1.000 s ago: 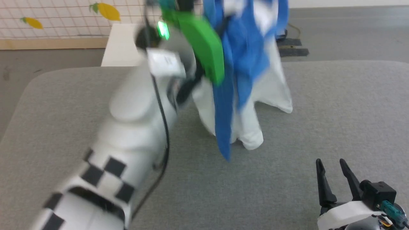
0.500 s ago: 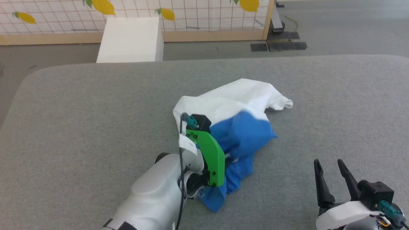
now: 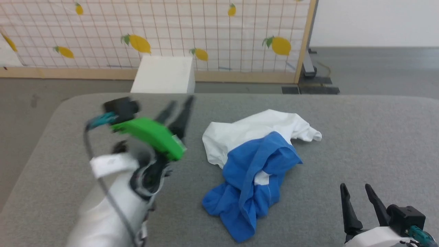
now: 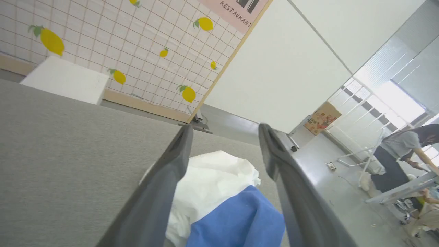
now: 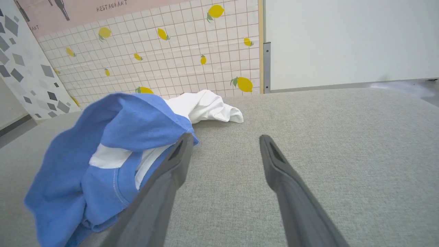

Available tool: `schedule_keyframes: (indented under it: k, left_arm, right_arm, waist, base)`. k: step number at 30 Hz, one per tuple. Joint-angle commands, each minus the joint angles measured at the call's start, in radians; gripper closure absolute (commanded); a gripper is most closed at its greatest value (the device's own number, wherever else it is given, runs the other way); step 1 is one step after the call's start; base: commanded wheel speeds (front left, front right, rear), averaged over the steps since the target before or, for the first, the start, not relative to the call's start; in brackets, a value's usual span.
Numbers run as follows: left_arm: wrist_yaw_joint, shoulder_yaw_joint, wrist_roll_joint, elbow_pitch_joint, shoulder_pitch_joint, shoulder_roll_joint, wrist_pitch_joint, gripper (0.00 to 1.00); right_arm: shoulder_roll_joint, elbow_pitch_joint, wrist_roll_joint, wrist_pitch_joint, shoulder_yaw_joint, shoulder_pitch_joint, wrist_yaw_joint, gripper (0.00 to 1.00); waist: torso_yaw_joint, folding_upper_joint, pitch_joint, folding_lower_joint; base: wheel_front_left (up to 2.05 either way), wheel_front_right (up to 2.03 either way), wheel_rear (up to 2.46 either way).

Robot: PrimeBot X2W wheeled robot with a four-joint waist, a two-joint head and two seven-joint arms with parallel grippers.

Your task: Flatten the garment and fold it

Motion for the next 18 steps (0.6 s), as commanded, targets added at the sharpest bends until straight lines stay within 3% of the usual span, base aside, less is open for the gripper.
schedule_keyframes:
  k: [1, 4, 8, 12, 18]
  left_arm:
    - [0.018, 0.014, 0.044, -0.021, 0.049, 0.032, -0.067, 0.00]
    - [0.070, 0.055, 0.132, -0.076, 0.128, 0.083, -0.205, 0.00]
    - [0.142, 0.132, 0.280, -0.183, 0.255, 0.110, -0.232, 0.00]
    - [0.187, 0.249, 0.428, -0.319, 0.425, 0.064, -0.233, 0.00]
    - [0.180, 0.357, 0.558, -0.405, 0.586, -0.033, -0.233, 0.00]
  right_arm:
    - [0.001, -0.006, 0.008, 0.001, -0.002, 0.014, -0.002, 0.00]
    - [0.001, -0.011, 0.012, 0.003, -0.003, 0.016, -0.002, 0.00]
    - [0.001, -0.015, 0.018, 0.005, -0.001, 0.016, -0.002, 0.00]
    - [0.001, -0.020, 0.016, 0.007, 0.002, 0.013, -0.002, 0.00]
    - [0.001, -0.024, 0.025, 0.045, 0.017, -0.005, -0.002, 0.00]
  waist:
    - [0.018, 0.0000, -0.027, 0.0000]
    - [0.020, 0.0000, -0.031, 0.0000]
    - [0.017, 0.0000, -0.031, 0.0000]
    - [0.012, 0.0000, -0.020, 0.0000]
    - [0.014, 0.0000, 0.006, 0.0000]
  base:
    - [0.00, 0.00, 0.00]
    - [0.00, 0.00, 0.00]
    - [0.00, 0.00, 0.00]
    - [0.00, 0.00, 0.00]
    - [0.00, 0.00, 0.00]
